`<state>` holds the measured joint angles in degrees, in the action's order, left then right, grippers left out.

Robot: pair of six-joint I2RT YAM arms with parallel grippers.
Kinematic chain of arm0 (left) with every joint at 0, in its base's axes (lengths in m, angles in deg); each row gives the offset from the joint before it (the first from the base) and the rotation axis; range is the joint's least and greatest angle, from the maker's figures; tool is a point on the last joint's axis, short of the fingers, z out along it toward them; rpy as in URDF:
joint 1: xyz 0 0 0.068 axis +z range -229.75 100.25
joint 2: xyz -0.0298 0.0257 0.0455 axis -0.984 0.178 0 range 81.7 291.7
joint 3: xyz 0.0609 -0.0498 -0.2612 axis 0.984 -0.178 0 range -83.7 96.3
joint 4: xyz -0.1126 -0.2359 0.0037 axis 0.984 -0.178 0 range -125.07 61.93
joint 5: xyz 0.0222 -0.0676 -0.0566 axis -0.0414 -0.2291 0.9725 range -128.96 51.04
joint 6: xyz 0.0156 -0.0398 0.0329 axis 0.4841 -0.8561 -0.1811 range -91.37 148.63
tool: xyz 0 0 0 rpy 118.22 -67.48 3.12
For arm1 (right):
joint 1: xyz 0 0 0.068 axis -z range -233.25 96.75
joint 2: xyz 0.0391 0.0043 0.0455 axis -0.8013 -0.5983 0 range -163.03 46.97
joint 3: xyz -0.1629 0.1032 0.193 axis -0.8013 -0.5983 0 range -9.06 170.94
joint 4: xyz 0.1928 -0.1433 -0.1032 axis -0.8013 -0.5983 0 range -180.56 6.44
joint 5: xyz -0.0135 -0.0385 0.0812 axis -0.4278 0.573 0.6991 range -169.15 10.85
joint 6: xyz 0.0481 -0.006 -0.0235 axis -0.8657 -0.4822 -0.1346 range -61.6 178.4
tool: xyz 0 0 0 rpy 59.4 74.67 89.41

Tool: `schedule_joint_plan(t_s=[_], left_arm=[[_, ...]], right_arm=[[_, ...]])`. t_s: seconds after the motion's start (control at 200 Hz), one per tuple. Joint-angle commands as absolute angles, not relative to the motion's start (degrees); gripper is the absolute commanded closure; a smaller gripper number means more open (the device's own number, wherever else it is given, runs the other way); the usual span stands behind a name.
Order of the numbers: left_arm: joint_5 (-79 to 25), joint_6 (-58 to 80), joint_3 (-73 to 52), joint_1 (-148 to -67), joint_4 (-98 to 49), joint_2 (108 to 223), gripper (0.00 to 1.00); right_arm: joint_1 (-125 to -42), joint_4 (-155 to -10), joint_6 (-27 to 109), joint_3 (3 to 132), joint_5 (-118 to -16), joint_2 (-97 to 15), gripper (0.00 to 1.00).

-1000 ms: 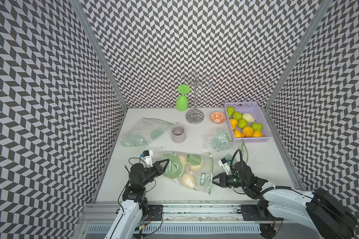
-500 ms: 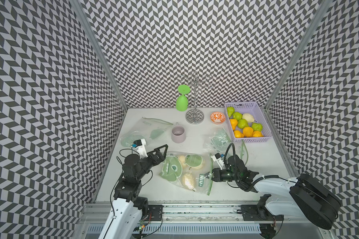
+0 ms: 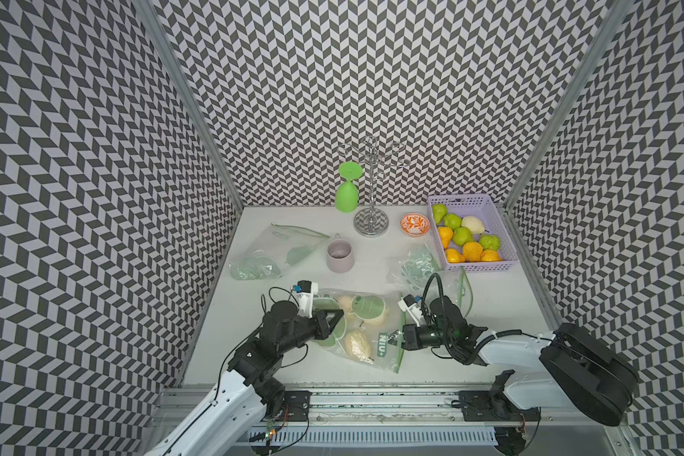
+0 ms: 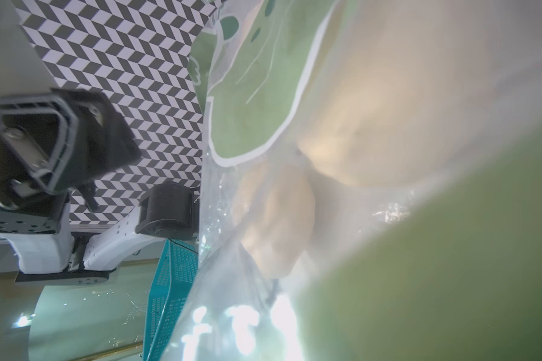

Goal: Open the zip-top bag and take out the pear
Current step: Pick up the pear from the zipper food storage bag.

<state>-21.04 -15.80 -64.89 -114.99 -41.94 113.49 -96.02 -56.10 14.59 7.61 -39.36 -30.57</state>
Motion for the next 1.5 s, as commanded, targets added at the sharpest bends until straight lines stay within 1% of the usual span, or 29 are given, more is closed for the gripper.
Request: schedule_joint_plan(t_s=[0.0, 0.18, 0.315, 0.376, 0.466, 0.606, 0.681, 0.756, 0.901, 1.112, 1.247, 1.397, 1.492], left_arm=[[-26.10, -18.21, -68.25, -118.77, -36.80, 115.40, 0.81], [-31.87, -18.01, -72.34, -119.04, -32.02, 119.83, 0.81], [-34.01, -17.29, -74.21, -119.07, -29.13, 122.89, 0.81], [-33.95, -17.00, -75.43, -119.12, -27.24, 124.69, 0.81], [-32.38, -17.33, -77.55, -119.48, -23.99, 126.58, 0.82], [-32.95, -20.59, -81.14, -122.91, -19.21, 125.78, 0.82], [-33.75, -21.46, -81.67, -124.08, -18.49, 124.98, 0.82], [-33.72, -21.81, -81.71, -124.56, -18.04, 124.51, 0.82], [-33.34, -22.30, -82.09, -125.86, -16.42, 124.22, 0.82], [-32.48, -22.21, -84.46, -126.83, -13.48, 126.03, 0.83], [-31.60, -21.91, -85.03, -127.01, -12.35, 126.08, 0.83], [-30.78, -20.77, -84.49, -127.17, -11.93, 127.89, 0.83], [-30.26, -20.96, -85.16, -127.33, -10.50, 128.65, 0.84]], right_arm=[[-97.82, -52.29, 15.93, 8.88, -38.08, -30.52, 0.75], [-100.45, -50.53, 15.92, 9.51, -38.98, -33.15, 0.74], [-102.12, -48.29, 15.51, 9.80, -39.72, -35.46, 0.73], [-102.87, -47.58, 15.51, 10.00, -39.86, -36.15, 0.70], [-104.14, -47.39, 15.49, 10.77, -40.30, -37.19, 0.63], [-107.34, -46.33, 15.28, 11.75, -41.34, -39.15, 0.45], [-109.11, -45.54, 14.73, 12.50, -41.62, -40.85, 0.38], [-110.85, -46.19, 14.72, 13.97, -42.59, -42.81, 0.32], [-112.28, -45.67, 13.86, 15.76, -44.33, -45.45, 0.26], [-112.16, -47.09, 11.91, 17.63, -48.29, -47.49, 0.22], [-112.11, -46.48, 9.83, 19.01, -49.94, -49.36, 0.17], [-112.03, -45.12, 7.71, 19.92, -50.84, -51.40, 0.16], [-111.97, -44.71, 5.79, 20.11, -52.08, -52.20, 0.19]])
